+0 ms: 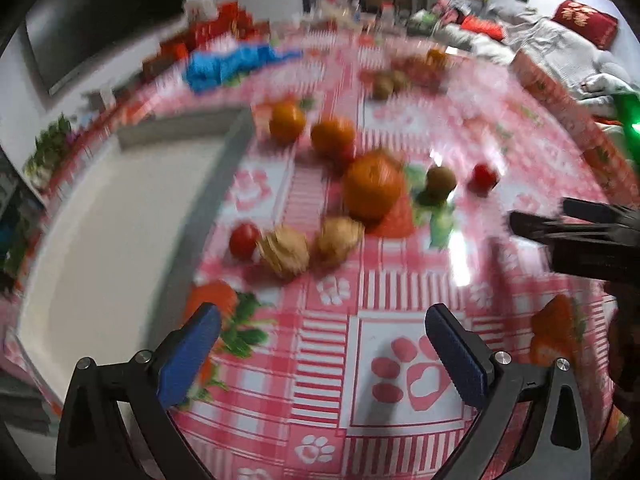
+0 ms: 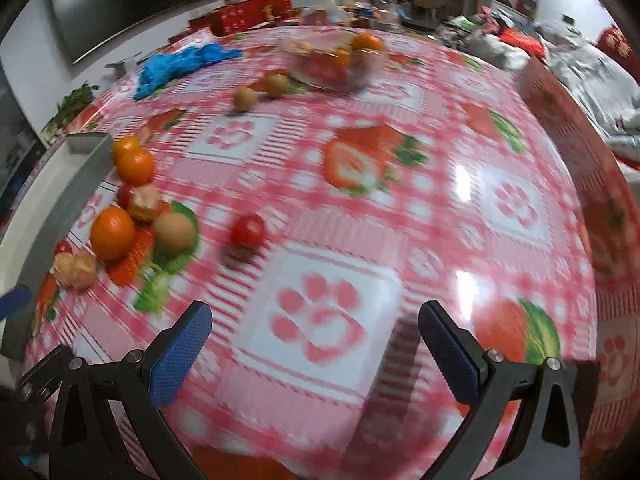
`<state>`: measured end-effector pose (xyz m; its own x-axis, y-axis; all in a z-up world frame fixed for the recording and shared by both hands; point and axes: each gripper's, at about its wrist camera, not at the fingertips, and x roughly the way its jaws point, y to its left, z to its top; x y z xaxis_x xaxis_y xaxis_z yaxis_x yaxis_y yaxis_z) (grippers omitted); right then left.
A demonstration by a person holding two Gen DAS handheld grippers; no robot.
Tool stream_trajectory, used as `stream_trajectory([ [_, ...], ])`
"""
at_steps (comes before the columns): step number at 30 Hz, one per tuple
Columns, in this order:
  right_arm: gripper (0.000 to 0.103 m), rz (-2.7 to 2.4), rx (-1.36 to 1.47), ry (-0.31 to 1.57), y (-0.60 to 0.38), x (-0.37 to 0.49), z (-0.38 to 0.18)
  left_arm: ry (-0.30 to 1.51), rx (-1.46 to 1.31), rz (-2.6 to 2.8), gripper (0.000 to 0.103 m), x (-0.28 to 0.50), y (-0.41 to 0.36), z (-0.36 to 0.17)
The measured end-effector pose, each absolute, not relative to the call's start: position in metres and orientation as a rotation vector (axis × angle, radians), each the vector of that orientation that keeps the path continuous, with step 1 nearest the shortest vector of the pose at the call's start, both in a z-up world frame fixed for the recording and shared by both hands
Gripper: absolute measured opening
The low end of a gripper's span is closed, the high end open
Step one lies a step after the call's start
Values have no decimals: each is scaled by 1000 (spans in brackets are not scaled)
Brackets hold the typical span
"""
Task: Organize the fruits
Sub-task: 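Grasp a tan wrinkled dried fruit with the left tool while the right tool grasps a cherry tomato, then carry the dried fruit and tomato over the white tray while both tools open to drop them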
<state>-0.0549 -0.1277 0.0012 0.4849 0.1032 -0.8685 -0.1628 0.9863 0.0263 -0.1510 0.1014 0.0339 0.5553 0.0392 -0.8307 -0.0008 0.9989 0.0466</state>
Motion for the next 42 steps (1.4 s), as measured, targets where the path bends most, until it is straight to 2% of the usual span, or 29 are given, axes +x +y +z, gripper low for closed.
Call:
stream_trajectory([
  [5, 89, 189, -120, 1035, -97, -38, -1, 932, 86, 20, 103, -148, 109, 58],
  [6, 82, 187, -147, 1024, -91, -36, -1, 930, 78, 17, 103, -146, 113, 61],
  [7, 70, 187, -164, 1012, -87, -35, -1, 930, 72, 18, 103, -144, 117, 63],
  [8, 63, 205, -156, 1006, -85, -34, 0, 928, 69, 22, 103, -143, 119, 64],
  [9, 49, 216, -146, 1005, -86, -33, 1, 927, 69, 26, 103, -141, 120, 64],
  [10, 30, 222, -141, 1002, -86, -33, 2, 928, 73, 26, 103, -139, 120, 64],
  [11, 24, 232, -123, 1003, -88, -31, 3, 930, 81, 22, 102, -137, 119, 63],
  [13, 24, 255, -60, 1002, -96, -32, 6, 930, 103, 16, 102, -136, 113, 61],
  [14, 24, 268, -31, 997, -101, -34, 7, 927, 116, 7, 99, -134, 109, 60],
  [15, 24, 278, -9, 996, -106, -37, 9, 927, 128, -6, 89, -132, 105, 58],
  [19, 24, 285, 40, 999, -120, -42, 11, 961, 157, -39, 77, -121, 92, 48],
  [20, 24, 285, 57, 1001, -125, -45, 12, 967, 165, -41, 66, -118, 89, 45],
  [23, 24, 287, 81, 1003, -133, -49, 14, 1003, 169, -50, 63, -107, 85, 34],
  [26, 24, 297, 88, 1005, -135, -53, 15, 1002, 184, -50, 51, -103, 82, 30],
  [28, 24, 307, 87, 1009, -134, -54, 15, 1004, 188, -59, 51, -101, 80, 29],
  [29, 24, 310, 87, 1012, -133, -55, 14, 1015, 192, -66, 46, -100, 79, 27],
  [30, 24, 314, 88, 1013, -132, -55, 14, 1031, 199, -69, 33, -99, 78, 24],
  [33, 24, 325, 88, 1011, -131, -58, 17, 1058, 166, -89, 24, -99, 80, 18],
  [42, 24, 339, 88, 998, -128, -67, 27, 997, 42, -102, 23, -109, 95, 40],
])
